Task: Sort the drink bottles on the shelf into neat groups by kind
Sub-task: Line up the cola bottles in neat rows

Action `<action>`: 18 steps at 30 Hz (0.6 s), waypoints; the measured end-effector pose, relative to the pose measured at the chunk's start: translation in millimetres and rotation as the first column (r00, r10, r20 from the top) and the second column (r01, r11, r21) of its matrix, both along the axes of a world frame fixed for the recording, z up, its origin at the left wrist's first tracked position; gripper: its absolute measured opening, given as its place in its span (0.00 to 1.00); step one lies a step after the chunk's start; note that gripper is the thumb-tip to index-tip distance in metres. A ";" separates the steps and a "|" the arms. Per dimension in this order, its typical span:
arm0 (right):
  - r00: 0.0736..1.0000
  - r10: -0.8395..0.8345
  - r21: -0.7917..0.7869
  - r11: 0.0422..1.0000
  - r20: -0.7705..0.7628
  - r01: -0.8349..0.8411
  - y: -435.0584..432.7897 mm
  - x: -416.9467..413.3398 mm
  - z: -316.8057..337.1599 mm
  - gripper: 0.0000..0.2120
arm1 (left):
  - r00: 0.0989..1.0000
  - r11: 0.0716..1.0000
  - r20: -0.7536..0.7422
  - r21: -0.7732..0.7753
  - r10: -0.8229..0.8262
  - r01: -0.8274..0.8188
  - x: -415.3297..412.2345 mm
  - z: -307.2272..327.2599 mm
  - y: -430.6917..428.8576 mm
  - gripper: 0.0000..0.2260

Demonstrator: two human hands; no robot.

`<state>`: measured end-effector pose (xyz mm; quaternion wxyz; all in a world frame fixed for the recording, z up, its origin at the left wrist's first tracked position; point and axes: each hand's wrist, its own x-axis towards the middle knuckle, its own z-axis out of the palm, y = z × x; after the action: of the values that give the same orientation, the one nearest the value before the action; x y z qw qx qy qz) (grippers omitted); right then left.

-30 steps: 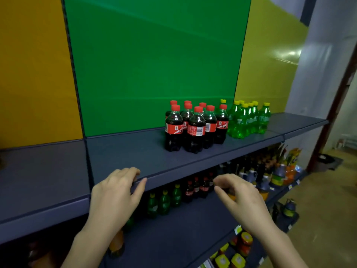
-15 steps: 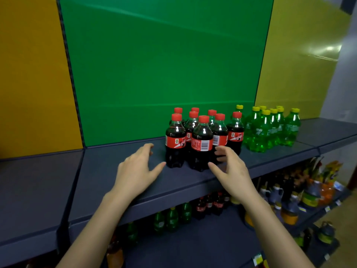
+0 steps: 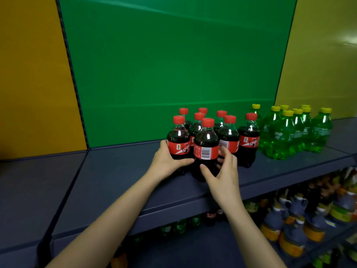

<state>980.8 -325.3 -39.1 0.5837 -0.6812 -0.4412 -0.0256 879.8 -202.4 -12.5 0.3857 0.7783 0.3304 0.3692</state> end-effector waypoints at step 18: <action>0.948 0.318 -0.164 0.936 0.012 -0.312 21.1 18.3 6.3 0.30 | 1.000 0.998 0.022 -0.068 -0.006 0.007 -68.0 5.8 7.8 0.33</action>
<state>999.1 -304.2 -32.7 0.5150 -0.6459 -0.5561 0.0906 811.9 -194.6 -6.7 0.4167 0.7618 0.3360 0.3648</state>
